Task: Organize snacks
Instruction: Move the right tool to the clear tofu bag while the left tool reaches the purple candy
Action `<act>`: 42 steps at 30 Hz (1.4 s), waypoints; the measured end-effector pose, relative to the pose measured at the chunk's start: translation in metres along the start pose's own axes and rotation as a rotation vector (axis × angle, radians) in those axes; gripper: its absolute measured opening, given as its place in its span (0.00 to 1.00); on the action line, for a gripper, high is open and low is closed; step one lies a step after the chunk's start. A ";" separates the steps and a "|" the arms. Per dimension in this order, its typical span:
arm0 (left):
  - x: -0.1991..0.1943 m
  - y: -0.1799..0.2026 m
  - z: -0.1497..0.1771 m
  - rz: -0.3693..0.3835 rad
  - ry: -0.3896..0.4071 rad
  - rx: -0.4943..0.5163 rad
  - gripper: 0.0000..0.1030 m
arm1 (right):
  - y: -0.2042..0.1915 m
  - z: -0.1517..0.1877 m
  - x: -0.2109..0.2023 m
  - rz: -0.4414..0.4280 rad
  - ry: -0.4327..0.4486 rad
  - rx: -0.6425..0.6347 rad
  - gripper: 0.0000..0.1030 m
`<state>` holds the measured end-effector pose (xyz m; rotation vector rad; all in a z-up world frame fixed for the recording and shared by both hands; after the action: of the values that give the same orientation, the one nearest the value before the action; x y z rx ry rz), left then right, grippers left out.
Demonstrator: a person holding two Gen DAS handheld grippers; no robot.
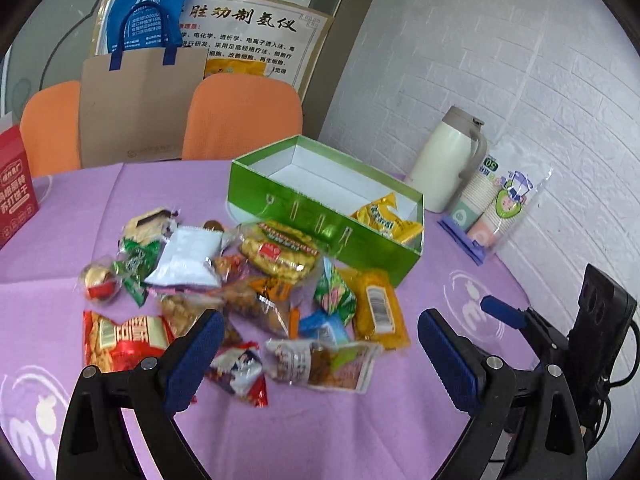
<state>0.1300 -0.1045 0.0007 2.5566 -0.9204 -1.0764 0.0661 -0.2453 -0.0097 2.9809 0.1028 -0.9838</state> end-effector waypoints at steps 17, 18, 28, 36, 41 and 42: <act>-0.025 -0.047 0.076 -0.012 -0.065 -0.144 0.96 | -0.071 0.000 0.053 -0.082 -0.064 -0.191 0.79; -0.026 -0.048 0.076 -0.012 -0.061 -0.148 0.96 | -0.072 0.003 0.059 -0.080 -0.082 -0.190 0.69; 0.000 -0.040 0.078 0.095 -0.131 -0.167 0.69 | -0.062 0.057 0.044 -0.123 -0.216 -0.111 0.10; 0.038 -0.017 0.069 0.127 -0.177 -0.133 0.68 | -0.046 0.054 0.038 -0.078 -0.189 -0.077 0.39; 0.025 -0.021 0.069 0.112 -0.162 -0.125 0.68 | -0.051 0.044 0.039 -0.068 -0.161 -0.116 0.46; 0.020 -0.024 0.069 0.103 -0.155 -0.123 0.68 | -0.056 0.041 0.040 -0.071 -0.151 -0.137 0.48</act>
<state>0.1031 -0.0957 -0.0693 2.3269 -0.9786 -1.2728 0.0699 -0.1880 -0.0653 2.7863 0.2658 -1.1548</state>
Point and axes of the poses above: each gripper's, at about its wrist camera, not at the fingertips, and x roughly the way its jaws point, y to its right, z to its underside, the point moved 7 cm from there along x, roughly the way its jaws point, and after that the axes turned 10 degrees about z, right-handed, at the moved point
